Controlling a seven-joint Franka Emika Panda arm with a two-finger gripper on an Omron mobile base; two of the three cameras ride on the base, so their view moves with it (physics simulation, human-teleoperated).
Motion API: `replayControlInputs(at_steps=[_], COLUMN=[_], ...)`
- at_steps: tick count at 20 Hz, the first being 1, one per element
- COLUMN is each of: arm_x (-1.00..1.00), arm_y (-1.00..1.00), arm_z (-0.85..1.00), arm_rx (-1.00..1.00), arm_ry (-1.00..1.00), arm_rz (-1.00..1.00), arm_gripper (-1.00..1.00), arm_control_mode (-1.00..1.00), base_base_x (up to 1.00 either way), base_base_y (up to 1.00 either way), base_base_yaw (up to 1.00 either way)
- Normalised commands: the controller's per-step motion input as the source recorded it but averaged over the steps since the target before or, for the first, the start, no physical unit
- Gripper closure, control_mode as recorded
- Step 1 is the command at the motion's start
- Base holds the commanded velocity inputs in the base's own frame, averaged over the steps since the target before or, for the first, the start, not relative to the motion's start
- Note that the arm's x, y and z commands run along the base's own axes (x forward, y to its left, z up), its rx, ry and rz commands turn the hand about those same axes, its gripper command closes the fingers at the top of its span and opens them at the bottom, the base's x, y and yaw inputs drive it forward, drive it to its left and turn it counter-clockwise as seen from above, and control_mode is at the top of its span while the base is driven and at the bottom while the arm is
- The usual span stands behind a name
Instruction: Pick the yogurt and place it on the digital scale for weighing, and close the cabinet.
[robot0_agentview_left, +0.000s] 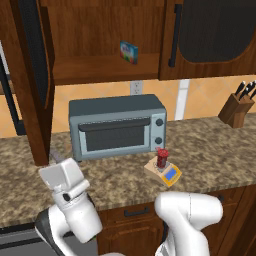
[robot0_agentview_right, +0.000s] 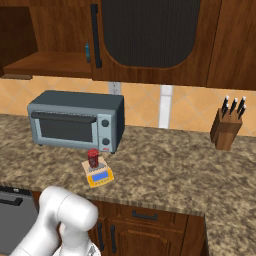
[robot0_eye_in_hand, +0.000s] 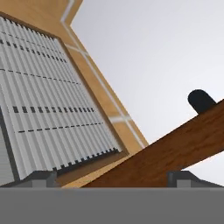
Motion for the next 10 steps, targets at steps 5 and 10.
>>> replayControlInputs(at_steps=[5,10], arm_x=[-0.02,0.11], arm_y=[0.96,0.62], arm_z=[0.28,0.27], arm_rx=[-0.1,-0.02], arm_ry=[0.03,0.24], arm_rz=[-0.05,-0.05], arm_gripper=[-1.0,-1.0], arm_control_mode=[-1.0,-1.0], base_base_x=[0.0,0.0], base_base_y=[0.0,0.0], base_base_yaw=[0.0,0.0])
